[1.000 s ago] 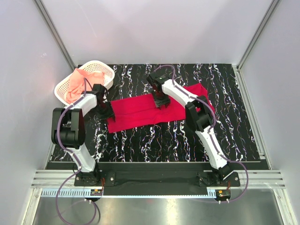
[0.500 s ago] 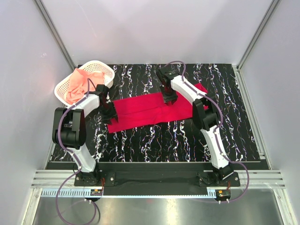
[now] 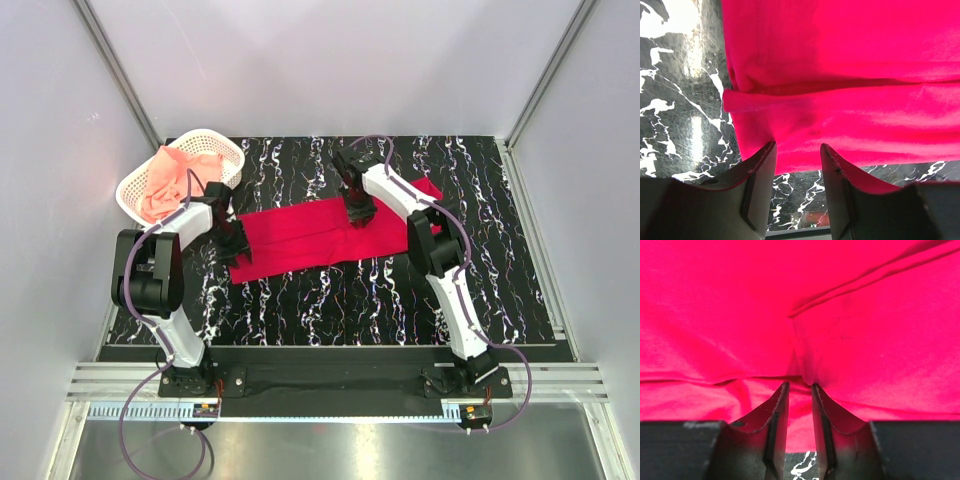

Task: Fold and stack the t-shirts
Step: Fold the tshirt

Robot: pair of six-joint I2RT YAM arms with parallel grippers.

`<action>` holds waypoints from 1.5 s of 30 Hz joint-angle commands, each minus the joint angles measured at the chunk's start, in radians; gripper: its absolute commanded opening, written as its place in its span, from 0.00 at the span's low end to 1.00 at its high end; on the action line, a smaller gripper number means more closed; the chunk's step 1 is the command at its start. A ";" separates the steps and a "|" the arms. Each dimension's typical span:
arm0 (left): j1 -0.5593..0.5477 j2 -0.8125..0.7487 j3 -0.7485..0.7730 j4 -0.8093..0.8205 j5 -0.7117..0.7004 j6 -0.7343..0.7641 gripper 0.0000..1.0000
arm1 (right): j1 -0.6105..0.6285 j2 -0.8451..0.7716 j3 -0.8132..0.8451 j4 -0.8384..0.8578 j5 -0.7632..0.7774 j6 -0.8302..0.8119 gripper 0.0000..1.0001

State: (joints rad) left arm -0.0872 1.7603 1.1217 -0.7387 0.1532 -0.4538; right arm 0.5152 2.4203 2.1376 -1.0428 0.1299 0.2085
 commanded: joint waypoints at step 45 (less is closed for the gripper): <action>-0.019 0.087 0.010 -0.054 -0.099 -0.006 0.40 | -0.060 0.020 0.102 -0.029 -0.058 -0.001 0.12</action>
State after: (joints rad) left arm -0.1055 1.8107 1.1389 -0.7864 0.1341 -0.4797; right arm 0.4606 2.4355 2.1742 -1.0721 0.1097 0.2218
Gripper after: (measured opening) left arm 0.402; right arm 0.081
